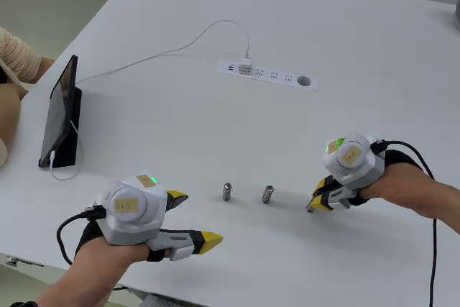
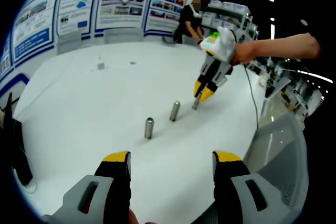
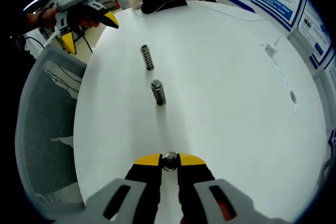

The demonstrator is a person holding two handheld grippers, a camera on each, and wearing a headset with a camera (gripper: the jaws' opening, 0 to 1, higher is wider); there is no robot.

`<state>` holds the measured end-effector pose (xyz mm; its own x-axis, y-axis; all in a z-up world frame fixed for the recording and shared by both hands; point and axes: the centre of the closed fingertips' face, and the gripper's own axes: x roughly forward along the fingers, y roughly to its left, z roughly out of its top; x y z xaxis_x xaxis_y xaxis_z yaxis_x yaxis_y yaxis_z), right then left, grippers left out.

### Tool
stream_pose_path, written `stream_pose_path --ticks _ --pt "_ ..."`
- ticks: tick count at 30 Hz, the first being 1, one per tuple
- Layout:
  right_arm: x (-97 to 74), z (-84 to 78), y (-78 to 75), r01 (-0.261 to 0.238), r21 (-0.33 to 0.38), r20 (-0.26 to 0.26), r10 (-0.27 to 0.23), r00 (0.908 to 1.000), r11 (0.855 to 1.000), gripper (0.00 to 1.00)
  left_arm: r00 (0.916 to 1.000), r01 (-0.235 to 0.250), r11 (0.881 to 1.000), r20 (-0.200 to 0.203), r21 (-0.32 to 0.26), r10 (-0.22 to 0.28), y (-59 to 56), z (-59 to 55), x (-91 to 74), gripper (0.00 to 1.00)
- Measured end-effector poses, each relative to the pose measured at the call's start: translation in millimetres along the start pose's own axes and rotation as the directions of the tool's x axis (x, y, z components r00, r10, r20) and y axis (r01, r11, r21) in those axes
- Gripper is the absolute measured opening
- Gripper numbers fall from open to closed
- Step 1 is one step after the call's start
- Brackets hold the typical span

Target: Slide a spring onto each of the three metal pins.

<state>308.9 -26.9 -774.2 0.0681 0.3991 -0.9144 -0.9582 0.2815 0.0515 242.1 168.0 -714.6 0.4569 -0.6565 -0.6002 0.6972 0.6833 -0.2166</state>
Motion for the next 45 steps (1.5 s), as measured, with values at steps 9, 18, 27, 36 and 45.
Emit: stream_pose_path --ticks 9,18,27,36,45 --pt "6.2 -2.7 0.4 -0.002 -0.006 -0.007 0.002 1.0 1.0 0.13 1.0 -0.003 1.0 -0.001 -0.005 0.003 -0.3 -0.4 -0.9 0.64" --pt "5.0 -1.7 0.0 0.006 0.008 0.005 -0.006 1.0 1.0 0.14 1.0 0.002 1.0 0.002 0.001 -0.002 -0.6 2.9 -0.1 0.64" --pt "-6.1 -0.6 -1.4 0.026 0.054 0.049 -0.029 0.9984 0.998 0.23 0.9999 0.008 1.0 0.006 0.01 -0.008 -2.5 5.5 -0.4 0.64" --pt "-17.4 -6.5 -4.9 0.084 0.241 0.159 -0.125 0.9794 0.967 0.37 0.9997 0.014 1.0 0.018 0.011 -0.015 -3.9 8.4 1.6 0.64" --pt "-29.9 -4.6 -6.8 0.043 0.509 0.32 -0.236 0.9176 0.86 0.43 0.9993 0.03 0.999 0.022 0.023 -0.03 -6.9 12.6 4.0 0.64"
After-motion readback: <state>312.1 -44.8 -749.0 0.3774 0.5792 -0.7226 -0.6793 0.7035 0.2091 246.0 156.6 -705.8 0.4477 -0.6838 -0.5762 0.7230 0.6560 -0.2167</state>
